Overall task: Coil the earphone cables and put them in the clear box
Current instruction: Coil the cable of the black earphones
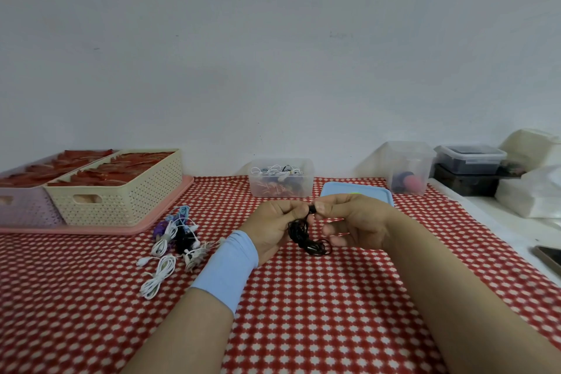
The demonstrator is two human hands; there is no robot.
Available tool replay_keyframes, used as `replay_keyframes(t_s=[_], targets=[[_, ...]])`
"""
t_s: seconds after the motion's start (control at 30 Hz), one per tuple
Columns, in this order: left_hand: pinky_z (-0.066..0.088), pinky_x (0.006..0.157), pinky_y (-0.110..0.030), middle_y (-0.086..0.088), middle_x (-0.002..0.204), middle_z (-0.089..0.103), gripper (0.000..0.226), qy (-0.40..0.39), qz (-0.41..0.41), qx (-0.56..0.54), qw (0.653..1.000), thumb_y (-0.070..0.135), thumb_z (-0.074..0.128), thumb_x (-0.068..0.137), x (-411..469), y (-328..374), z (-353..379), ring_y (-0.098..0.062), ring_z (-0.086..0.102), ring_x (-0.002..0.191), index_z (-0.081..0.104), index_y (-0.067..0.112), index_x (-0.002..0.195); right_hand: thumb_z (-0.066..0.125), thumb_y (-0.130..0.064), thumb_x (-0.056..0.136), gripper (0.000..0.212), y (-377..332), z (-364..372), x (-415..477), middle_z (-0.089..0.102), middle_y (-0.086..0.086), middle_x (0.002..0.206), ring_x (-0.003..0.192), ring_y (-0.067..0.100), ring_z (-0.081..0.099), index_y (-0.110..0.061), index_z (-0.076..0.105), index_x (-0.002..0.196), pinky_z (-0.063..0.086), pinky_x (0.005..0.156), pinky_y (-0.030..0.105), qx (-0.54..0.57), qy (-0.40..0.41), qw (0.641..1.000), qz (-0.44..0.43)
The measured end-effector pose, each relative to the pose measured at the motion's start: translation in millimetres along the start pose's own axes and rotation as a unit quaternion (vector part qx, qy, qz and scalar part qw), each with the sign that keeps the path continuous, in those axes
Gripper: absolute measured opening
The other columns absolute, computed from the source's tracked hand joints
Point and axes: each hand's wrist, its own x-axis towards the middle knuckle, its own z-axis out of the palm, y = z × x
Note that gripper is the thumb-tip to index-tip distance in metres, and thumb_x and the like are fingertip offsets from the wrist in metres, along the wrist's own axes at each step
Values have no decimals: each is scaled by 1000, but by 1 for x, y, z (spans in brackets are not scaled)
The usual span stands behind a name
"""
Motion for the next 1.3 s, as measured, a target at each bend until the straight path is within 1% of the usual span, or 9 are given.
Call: replay_keyframes(t_s=[0.13, 0.3, 0.5, 0.67, 0.77, 0.87, 1.0, 1.13, 1.3], targets=[[54, 78, -27, -1, 77, 73, 18, 13, -3, 29, 1000, 16, 60, 92, 2, -3, -2, -11, 68, 78, 72, 5, 84, 73, -14, 88, 11, 1, 0, 0, 73, 7, 84, 60, 14, 67, -12, 73, 99, 53, 48, 26, -13, 26, 999, -23], [54, 73, -27, -1, 78, 73, 16, 52, -19, -26, 998, 16, 58, 95, 4, -2, -4, -12, 67, 75, 71, 7, 93, 68, -15, 92, 14, 2, 6, -2, 74, 11, 87, 66, 16, 68, -6, 73, 102, 52, 49, 26, -20, 18, 993, -113], [52, 87, -35, -3, 83, 74, 15, 56, -33, -13, 998, 19, 63, 92, 7, -4, -9, -15, 67, 84, 75, 10, 94, 69, -6, 92, 16, 1, 6, -7, 76, 8, 85, 66, 16, 66, -4, 73, 107, 52, 51, 28, -103, 34, 981, -162], [55, 87, -35, -5, 86, 76, 12, 74, -23, 30, 997, 21, 67, 89, 9, -6, -10, -15, 69, 84, 75, 12, 88, 72, -5, 89, 14, 4, 9, -4, 77, 12, 84, 63, 18, 66, -7, 77, 102, 56, 52, 29, -151, 73, 965, -202], [52, 97, -38, -4, 92, 77, 9, 99, 10, 117, 988, 24, 73, 86, 10, -8, -12, -16, 70, 95, 77, 16, 86, 73, -7, 89, 11, 6, 9, -3, 77, 12, 83, 67, 18, 69, -8, 79, 99, 58, 53, 31, -161, 91, 962, -203], [51, 99, -36, 1, 92, 77, 14, 115, 27, 158, 980, 26, 76, 83, 11, -9, -13, -14, 71, 98, 78, 17, 93, 73, -6, 89, 11, 7, 10, -2, 77, 10, 82, 69, 17, 72, -10, 79, 97, 60, 56, 31, -167, 95, 960, -204], [52, 97, -30, 6, 88, 77, 8, 138, 49, 168, 975, 23, 77, 82, 8, -5, -11, -6, 71, 93, 78, 19, 89, 71, -7, 91, 12, 6, 11, -3, 78, 11, 85, 67, 18, 71, -10, 80, 98, 61, 59, 31, -154, 92, 961, -213], [53, 97, -33, 2, 92, 77, 6, 109, 57, 138, 983, 17, 77, 82, 5, -2, -12, -11, 71, 96, 78, 17, 88, 68, -10, 92, 14, 5, 7, -5, 74, 13, 86, 69, 16, 65, -6, 79, 100, 59, 60, 36, -83, 35, 980, -175], [52, 96, -37, -6, 92, 77, 8, 46, 57, 95, 993, 21, 77, 74, 3, -2, -10, -18, 70, 94, 78, 19, 82, 75, -20, 74, 23, 4, 2, -5, 71, 6, 81, 67, 13, 63, -10, 79, 93, 56, 55, 28, -23, -32, 994, -97]])
